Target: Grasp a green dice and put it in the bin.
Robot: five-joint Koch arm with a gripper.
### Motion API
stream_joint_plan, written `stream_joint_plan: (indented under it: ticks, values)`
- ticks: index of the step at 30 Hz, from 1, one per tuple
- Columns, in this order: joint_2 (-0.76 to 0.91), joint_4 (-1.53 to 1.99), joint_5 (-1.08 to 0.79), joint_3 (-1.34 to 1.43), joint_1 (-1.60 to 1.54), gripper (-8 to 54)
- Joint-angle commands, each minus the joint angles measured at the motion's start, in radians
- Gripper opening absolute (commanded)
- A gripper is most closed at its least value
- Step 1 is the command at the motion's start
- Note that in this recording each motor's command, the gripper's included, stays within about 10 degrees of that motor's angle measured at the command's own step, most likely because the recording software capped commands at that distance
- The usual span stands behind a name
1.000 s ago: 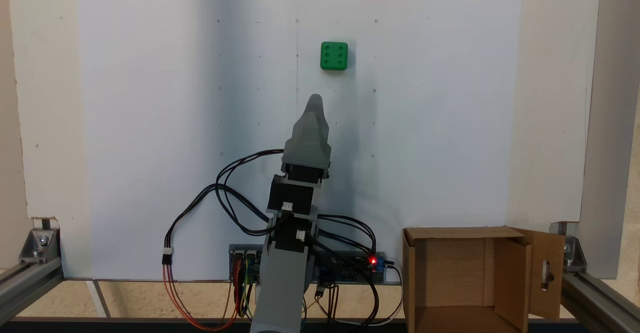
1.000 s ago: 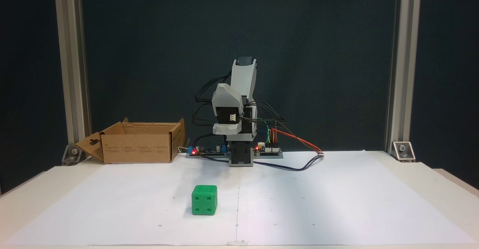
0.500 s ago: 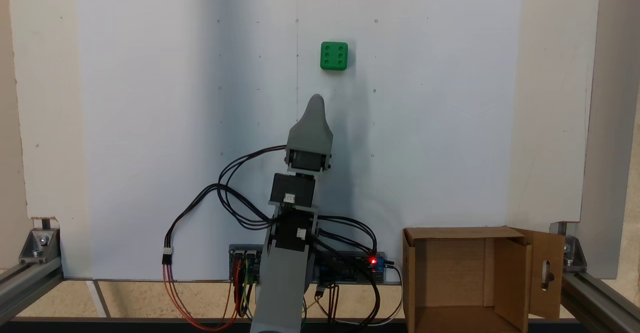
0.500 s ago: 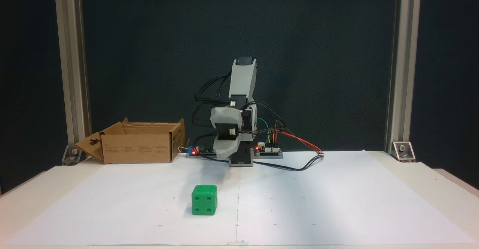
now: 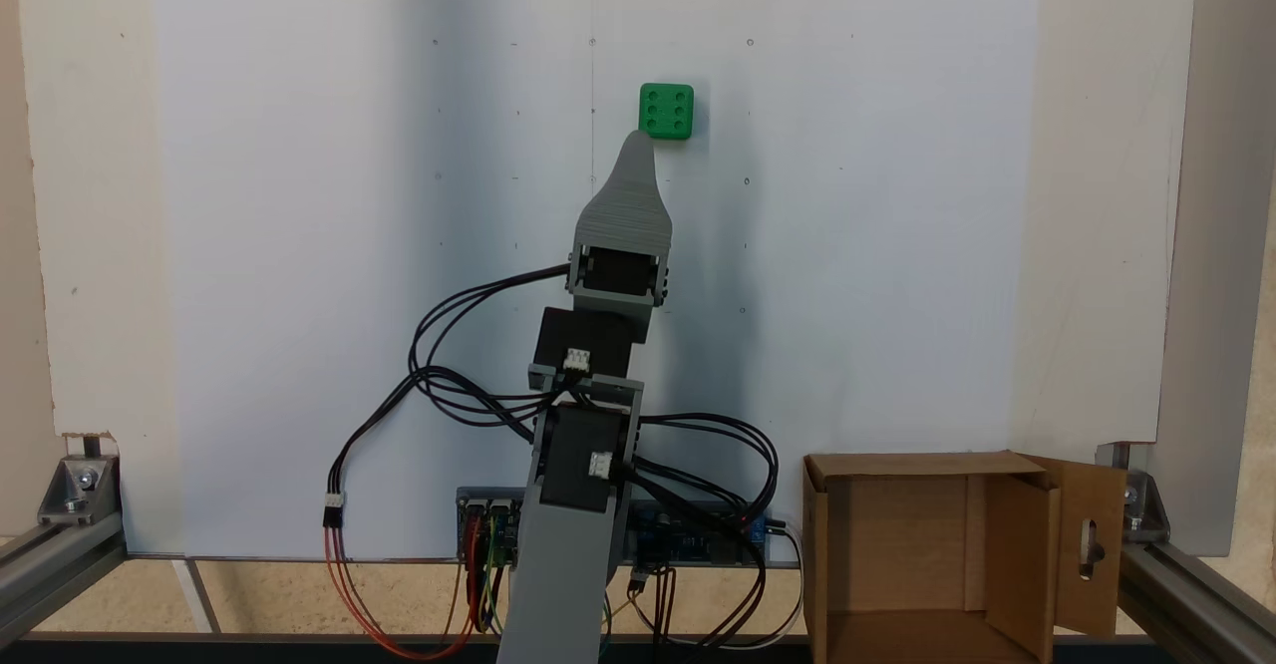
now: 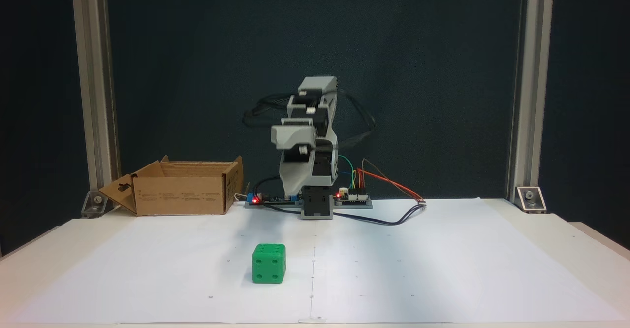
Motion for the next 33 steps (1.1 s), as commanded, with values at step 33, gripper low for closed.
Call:
stream_joint_plan:
  ticks: [33]
  values:
    - [-0.733,1.361,0.015,-1.285,0.035,43.9]
